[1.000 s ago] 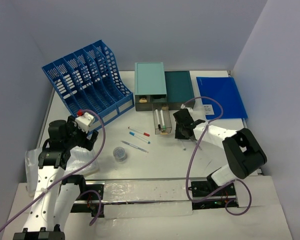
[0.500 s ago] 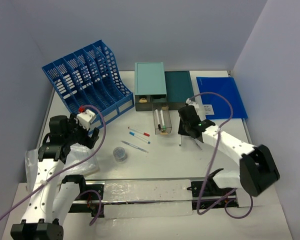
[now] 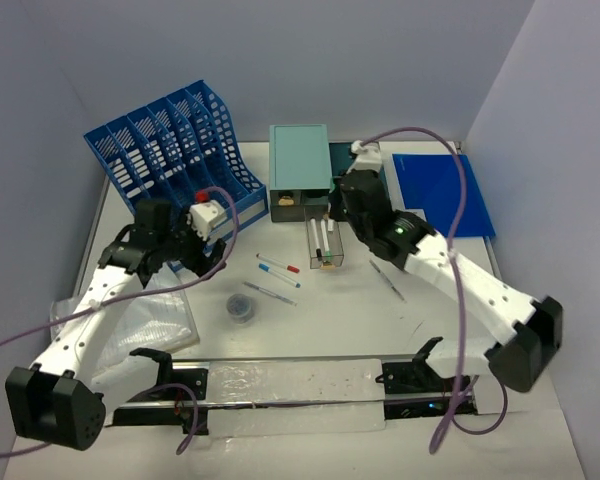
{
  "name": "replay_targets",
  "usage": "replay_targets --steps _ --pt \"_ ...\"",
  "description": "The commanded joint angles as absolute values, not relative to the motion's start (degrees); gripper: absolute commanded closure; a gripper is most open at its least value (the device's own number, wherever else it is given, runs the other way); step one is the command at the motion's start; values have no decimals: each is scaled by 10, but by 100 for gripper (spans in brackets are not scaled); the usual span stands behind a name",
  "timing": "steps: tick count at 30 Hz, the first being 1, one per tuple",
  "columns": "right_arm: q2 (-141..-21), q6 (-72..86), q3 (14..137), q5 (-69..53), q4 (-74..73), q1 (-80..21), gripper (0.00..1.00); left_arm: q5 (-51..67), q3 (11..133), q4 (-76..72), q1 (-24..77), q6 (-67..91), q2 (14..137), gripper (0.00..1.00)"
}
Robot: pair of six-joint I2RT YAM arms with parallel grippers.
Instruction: Organize the desk
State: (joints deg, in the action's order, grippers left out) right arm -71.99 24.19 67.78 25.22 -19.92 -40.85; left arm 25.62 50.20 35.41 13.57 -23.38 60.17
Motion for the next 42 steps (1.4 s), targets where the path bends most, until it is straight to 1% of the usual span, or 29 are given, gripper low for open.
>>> replay_targets --steps 1,3,4,5,7,8,9,10,13,14,17,22,28,30,35,39,42 --pt "-808 224 693 233 -192 -410 100 192 525 311 209 -242 631 9" --pt "-817 223 685 221 -180 -410 99 196 517 295 218 -250 636 9" --pt "-823 222 681 215 -175 -410 98 197 507 281 222 -258 637 10" --pt "-830 218 679 209 -167 -410 93 195 496 263 231 -268 638 10" --pt "-846 207 683 207 -167 -410 83 186 483 242 258 -295 645 10" --pt "-852 203 686 207 -168 -410 79 181 478 232 267 -303 649 11" --pt "-857 199 689 208 -171 -410 71 183 478 229 277 -313 656 12" --pt "-862 196 695 211 -176 -410 61 188 479 222 286 -324 664 14" --pt "-864 194 700 216 -181 -409 42 216 495 213 296 -353 699 18" --pt "-858 195 697 217 -180 -409 38 220 499 209 302 -368 709 19" --pt "-838 198 683 219 -176 -409 35 226 503 212 317 -416 740 20" --pt "-788 206 653 225 -180 -409 34 275 513 243 328 -564 794 27" --pt "-739 216 610 227 -177 -410 34 298 525 224 328 -610 839 28" --pt "-732 218 601 229 -179 -409 35 314 532 227 328 -620 850 30" --pt "-717 218 585 236 -184 -410 35 348 577 262 330 -630 910 47" --pt "-709 216 571 246 -188 -409 35 342 600 261 333 -625 940 51" --pt "-705 214 563 249 -186 -410 35 331 601 249 338 -627 954 51"
